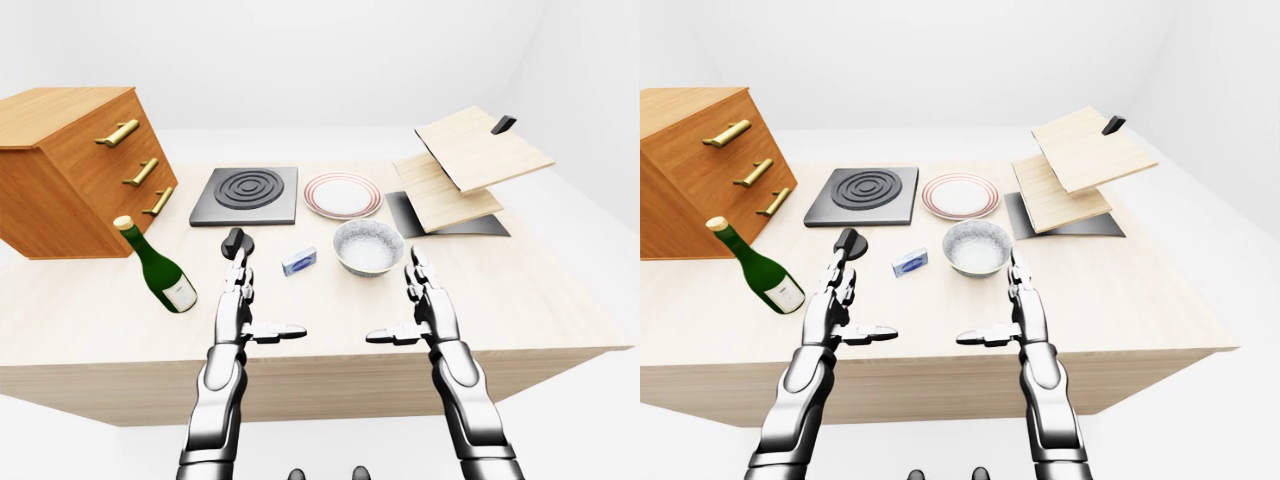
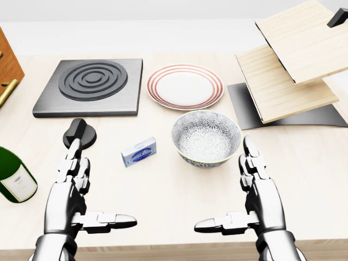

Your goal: Pick up the cream cheese and put it in the bowl.

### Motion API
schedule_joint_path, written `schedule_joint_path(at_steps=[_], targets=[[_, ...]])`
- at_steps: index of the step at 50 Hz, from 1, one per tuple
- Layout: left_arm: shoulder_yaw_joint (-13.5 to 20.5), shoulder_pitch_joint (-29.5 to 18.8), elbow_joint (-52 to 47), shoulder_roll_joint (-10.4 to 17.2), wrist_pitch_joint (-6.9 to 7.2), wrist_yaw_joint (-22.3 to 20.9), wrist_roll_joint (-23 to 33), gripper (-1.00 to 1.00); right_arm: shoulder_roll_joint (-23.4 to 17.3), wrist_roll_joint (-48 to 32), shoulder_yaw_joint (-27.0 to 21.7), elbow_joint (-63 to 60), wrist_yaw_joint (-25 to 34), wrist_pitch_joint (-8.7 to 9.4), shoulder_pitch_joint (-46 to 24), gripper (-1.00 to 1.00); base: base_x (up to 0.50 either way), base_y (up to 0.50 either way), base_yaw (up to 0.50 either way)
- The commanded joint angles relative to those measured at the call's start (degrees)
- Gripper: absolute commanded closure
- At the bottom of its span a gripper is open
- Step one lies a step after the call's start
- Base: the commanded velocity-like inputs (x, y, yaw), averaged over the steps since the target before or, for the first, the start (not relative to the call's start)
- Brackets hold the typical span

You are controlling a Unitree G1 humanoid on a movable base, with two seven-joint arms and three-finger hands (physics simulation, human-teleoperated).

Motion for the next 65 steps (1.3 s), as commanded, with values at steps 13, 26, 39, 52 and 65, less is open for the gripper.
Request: schedule_joint_path(at_steps=[13, 26, 39, 52, 65], targets=[[0.18, -0.16, 1.02, 0.45, -0.92, -0.08, -0.25, -1.0, 0.61, 0.2, 0.13, -0.93, 0.11, 1.18, 0.1, -1.0, 0.37, 0.0, 0.0], [0.23, -1.78, 3.59, 0.79, -2.4, 0.24, 0.78, -1.0, 0.69, -0.1, 0.44, -2.34, 0.09, 0.43, 0.7, -1.0, 0.23, 0.0, 0.0], [-1.37, -7.68, 12.54, 1.05, -6.44, 0.36, 5.66, -1.0, 0.65, 0.6, 0.25, -7.3, 0.64, 3.07, 2.06, -1.0, 0.0, 0.0, 0.0], [-2.08, -13.58, 27.99, 0.7, -6.44, 3.81, 11.15, -1.0, 0.75, 1.33, 0.26, -9.47, 1.27, 3.86, 2.92, -1.0, 0.0, 0.0, 0.0], [-2.72, -18.03, 40.55, 0.77, -6.44, 9.09, 16.06, -1.0, 0.75, 1.81, 0.42, -10.02, 1.78, 3.86, 2.96, -1.0, 0.0, 0.0, 0.0]])
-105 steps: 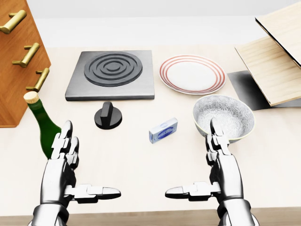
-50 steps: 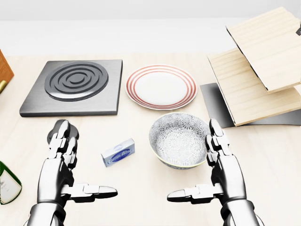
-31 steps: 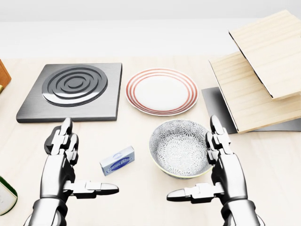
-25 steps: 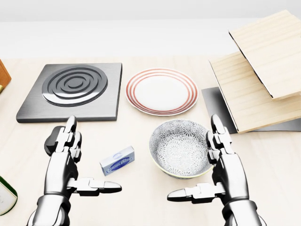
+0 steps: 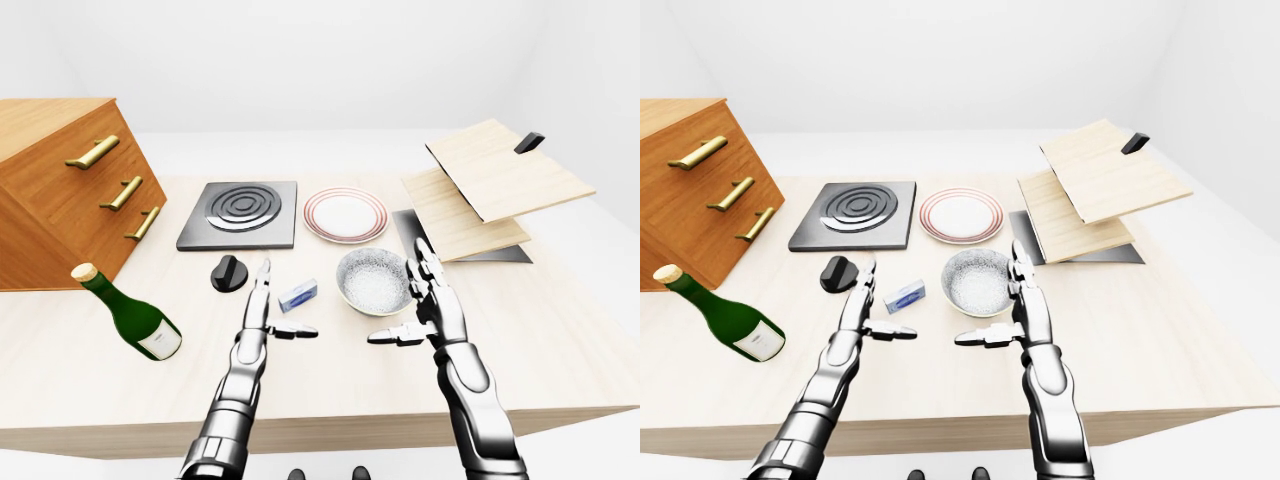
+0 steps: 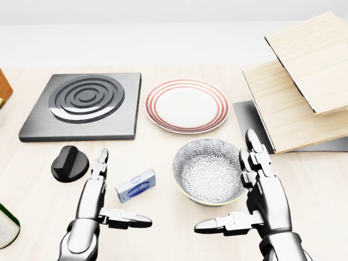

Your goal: Pick up the cream cheese and put it in the bowl.

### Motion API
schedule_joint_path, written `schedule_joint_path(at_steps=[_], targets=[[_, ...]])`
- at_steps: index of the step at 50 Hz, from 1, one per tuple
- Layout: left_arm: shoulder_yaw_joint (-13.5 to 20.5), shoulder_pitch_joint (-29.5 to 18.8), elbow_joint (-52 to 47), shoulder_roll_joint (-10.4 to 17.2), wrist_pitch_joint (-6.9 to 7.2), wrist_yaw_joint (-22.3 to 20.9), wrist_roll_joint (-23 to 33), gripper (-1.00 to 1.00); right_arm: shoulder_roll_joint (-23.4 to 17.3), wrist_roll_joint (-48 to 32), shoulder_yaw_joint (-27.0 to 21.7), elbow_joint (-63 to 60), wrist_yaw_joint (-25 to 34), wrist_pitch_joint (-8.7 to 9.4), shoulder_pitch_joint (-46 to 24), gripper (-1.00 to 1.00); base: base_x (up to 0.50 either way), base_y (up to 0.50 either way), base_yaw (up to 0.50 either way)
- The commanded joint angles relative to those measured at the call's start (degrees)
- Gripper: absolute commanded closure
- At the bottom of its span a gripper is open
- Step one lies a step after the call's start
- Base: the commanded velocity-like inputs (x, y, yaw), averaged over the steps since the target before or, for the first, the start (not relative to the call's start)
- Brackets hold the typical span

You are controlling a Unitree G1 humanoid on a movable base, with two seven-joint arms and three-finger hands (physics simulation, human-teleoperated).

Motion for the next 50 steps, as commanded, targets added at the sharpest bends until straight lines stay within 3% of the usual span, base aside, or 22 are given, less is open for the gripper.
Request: schedule_joint_path(at_steps=[1, 7, 8, 9, 12, 34, 40, 45, 47, 48, 49, 50], targets=[[-0.57, -4.19, 10.92, 0.29, 0.0, 5.14, 5.27, -1.0, 0.06, 0.45, 0.26, -0.99, 0.6, 0.0, 0.43, -1.0, 0.0, 0.0, 0.0], [-0.57, -4.12, 11.78, 0.26, 0.0, 6.11, 6.11, -1.0, 0.07, 0.56, 0.51, -1.82, 1.04, 0.0, 0.85, -1.0, 0.0, 0.0, 0.0], [-0.42, -3.15, 10.45, 0.1, 0.0, 4.74, 4.34, -0.19, 0.07, 0.5, 0.56, -1.82, 1.08, 0.0, 0.88, -1.0, 0.0, 0.0, 0.0], [-0.71, -2.58, 9.6, 0.09, 0.0, 2.52, 3.51, 1.0, 0.09, 0.51, 0.56, -1.82, 1.09, 0.0, 0.9, -1.0, 0.0, 0.0, 0.0], [0.06, -3.32, 9.63, 0.08, 0.0, 5.09, 4.19, 1.0, 0.13, 0.52, 0.73, -1.92, 1.24, 0.0, 1.05, -1.0, 0.0, 0.0, 0.0], [0.71, -2.68, 4.81, 0.49, 0.0, 5.36, 2.1, 1.0, 0.18, 1.72, 1.2, -5.22, 2.1, 0.0, 1.84, -1.0, 0.0, 0.0, 0.0], [-0.36, 1.2, -13.85, -0.2, 0.0, 0.88, 1.22, 1.0, -0.1, 1.89, 0.26, -4.42, 2.25, 0.0, 1.26, -1.0, 0.0, 0.0, 0.0], [-1.45, -1.15, -33.59, -0.98, 0.2, -5.12, -0.15, 1.0, -0.3, 1.19, 0.01, -3.85, 2.37, 0.0, 0.64, -1.0, 0.0, 0.0, 0.0], [-1.57, -3.88, -37.36, -1.09, 5.13, -6.08, -0.09, 1.0, -0.34, 0.86, -0.09, -3.89, 2.24, 0.0, 0.15, -1.0, 0.0, 0.0, 0.0], [-1.69, -5.0, -38.79, -1.09, 6.94, -6.51, 0.03, 1.0, -0.38, 0.92, -0.26, -4.11, 2.25, 0.0, -0.01, -1.0, 0.0, 0.0, 0.0], [-1.99, -7.65, -41.0, -1.04, 9.83, -7.02, 0.81, 1.0, -0.55, 1.12, -0.7, -4.61, 2.3, 0.0, -0.15, -1.0, 0.0, 0.0, 0.0], [-2.03, -8.75, -41.81, -1.22, 10.0, -7.3, 0.88, 1.0, -0.57, 1.23, -0.89, -4.89, 2.35, 0.0, -0.29, -1.0, 0.0, 0.0, 0.0]])
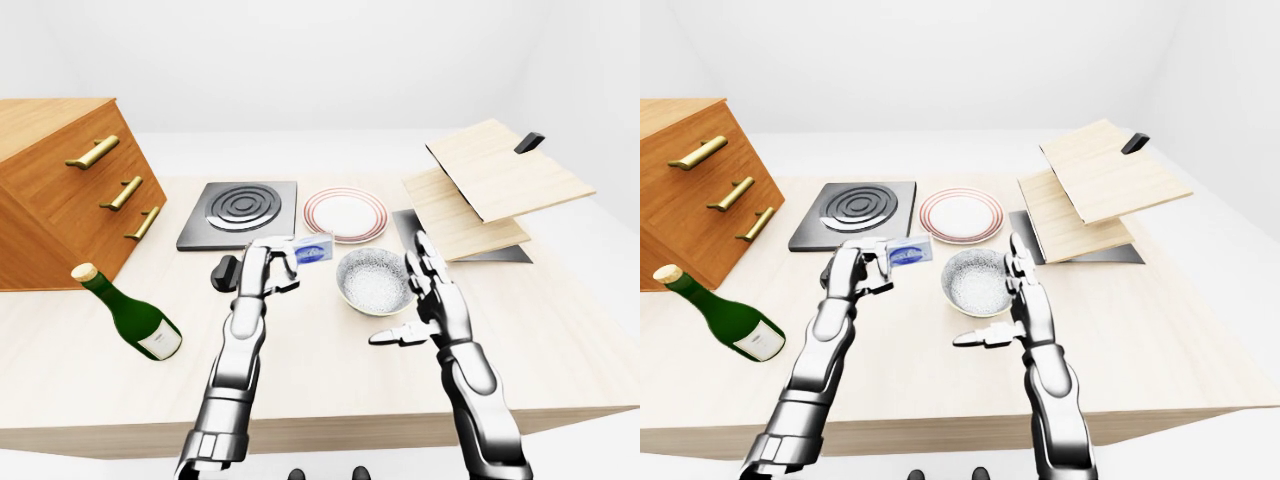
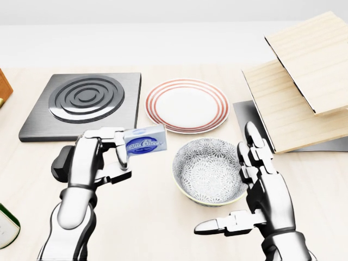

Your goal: Pick up the cream cheese and put it in the bowl.

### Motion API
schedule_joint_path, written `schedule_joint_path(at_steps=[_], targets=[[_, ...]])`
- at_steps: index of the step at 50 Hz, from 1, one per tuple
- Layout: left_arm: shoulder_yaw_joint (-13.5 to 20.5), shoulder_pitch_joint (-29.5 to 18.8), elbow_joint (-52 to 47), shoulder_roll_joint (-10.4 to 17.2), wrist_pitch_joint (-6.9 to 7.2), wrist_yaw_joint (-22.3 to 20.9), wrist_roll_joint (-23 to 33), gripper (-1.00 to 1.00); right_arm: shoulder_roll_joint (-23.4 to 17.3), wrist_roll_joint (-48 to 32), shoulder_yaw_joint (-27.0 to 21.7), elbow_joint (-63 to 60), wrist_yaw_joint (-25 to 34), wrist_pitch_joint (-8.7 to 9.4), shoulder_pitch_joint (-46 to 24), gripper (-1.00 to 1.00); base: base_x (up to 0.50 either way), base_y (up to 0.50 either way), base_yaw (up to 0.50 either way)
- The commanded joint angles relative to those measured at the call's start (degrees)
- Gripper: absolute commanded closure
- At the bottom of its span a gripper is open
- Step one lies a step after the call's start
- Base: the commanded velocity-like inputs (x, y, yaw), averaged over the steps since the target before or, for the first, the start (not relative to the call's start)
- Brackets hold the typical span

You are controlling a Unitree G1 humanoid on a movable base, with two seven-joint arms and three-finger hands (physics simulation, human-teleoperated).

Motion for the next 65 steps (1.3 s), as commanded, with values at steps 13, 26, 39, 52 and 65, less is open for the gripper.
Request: schedule_joint_path(at_steps=[13, 26, 39, 52, 65], targets=[[-5.69, -13.06, -25.0, -5.4, 8.39, -8.37, 8.88, 1.0, -0.66, 0.46, -2.7, -0.57, 0.59, 0.0, -1.12, -1.0, 0.0, 0.0, 0.0], [-7.42, -14.8, -15.68, -7.42, 8.39, -9.67, 13.28, 1.0, -0.85, 0.98, -3.52, -0.69, 0.45, 0.0, -1.63, -1.0, 0.0, 0.0, 0.0], [-6.03, -17.57, 2.92, -6.54, -1.61, -7.13, 18.37, 1.0, -0.97, 1.6, -4.11, -1.66, 0.35, 0.0, -1.65, -1.0, 0.0, 0.0, 0.0], [-5.82, -17.43, 9.74, -6.29, -1.61, -6.15, 20.6, 1.0, -0.91, 1.63, -4.06, -1.96, 0.22, 0.0, -1.8, -1.0, 0.0, 0.0, 0.0], [-6.62, -15.24, 12.93, -6.87, -1.61, -6.23, 23.17, 1.0, -0.91, 1.81, -4.26, -3.15, 0.72, 0.0, -0.36, -1.0, 0.0, 0.0, 0.0]])
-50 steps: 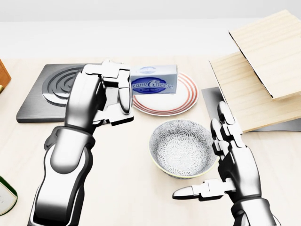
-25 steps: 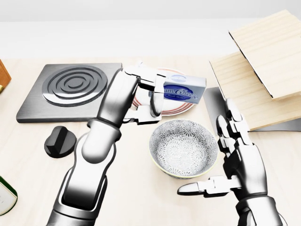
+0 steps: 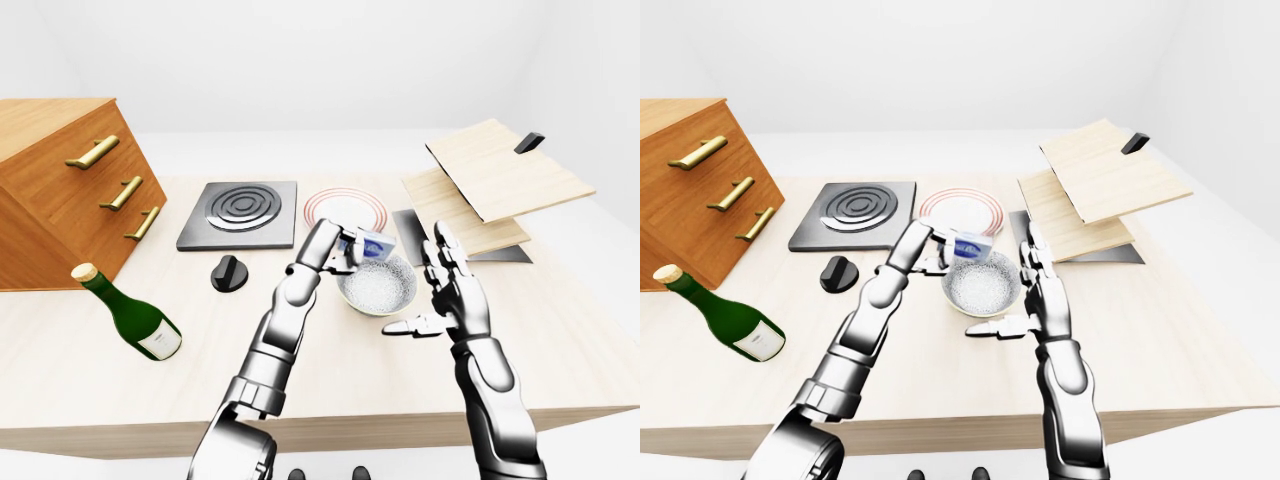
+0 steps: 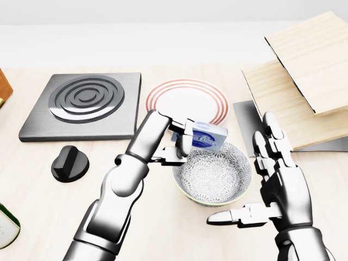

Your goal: Pick up the cream cheese and put it in the bowl.

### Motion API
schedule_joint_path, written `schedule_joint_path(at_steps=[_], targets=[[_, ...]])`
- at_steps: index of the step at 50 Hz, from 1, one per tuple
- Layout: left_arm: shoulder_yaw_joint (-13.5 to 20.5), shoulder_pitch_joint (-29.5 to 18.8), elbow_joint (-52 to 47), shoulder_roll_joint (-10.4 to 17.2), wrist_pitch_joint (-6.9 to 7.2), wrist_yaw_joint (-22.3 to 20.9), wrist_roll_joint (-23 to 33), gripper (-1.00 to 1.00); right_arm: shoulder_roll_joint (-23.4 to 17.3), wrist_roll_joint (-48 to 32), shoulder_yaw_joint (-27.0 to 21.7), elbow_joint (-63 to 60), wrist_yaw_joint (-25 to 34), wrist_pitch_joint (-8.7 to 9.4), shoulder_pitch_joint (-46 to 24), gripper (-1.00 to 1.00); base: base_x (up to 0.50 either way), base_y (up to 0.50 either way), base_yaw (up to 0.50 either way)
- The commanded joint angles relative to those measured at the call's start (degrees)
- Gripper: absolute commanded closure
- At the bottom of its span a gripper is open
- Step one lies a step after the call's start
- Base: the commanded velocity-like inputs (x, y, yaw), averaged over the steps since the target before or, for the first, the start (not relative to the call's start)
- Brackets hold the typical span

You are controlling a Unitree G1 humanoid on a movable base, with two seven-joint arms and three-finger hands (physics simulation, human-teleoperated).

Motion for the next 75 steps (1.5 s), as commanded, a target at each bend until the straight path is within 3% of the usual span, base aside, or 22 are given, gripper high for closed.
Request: schedule_joint_path(at_steps=[1, 59, 75], targets=[[-0.24, 1.25, 2.27, -0.52, 0.0, 0.89, 6.69, 1.0, 0.02, 0.15, -0.23, -0.97, 0.41, 0.0, 1.03, -1.0, 0.0, 0.0, 0.0], [-1.22, 0.05, 14.89, -2.12, 0.0, 5.17, 11.4, 1.0, -0.02, 0.5, -0.89, 2.77, 1.85, 0.0, 1.85, -1.0, 0.0, 0.0, 0.0], [-0.75, -2.36, 17.96, -2.43, 0.0, 6.25, 11.34, 1.0, -0.5, 1.1, -1.88, 7.8, 3.0, -4.21, 1.29, -1.0, 0.0, 0.0, 0.0]])
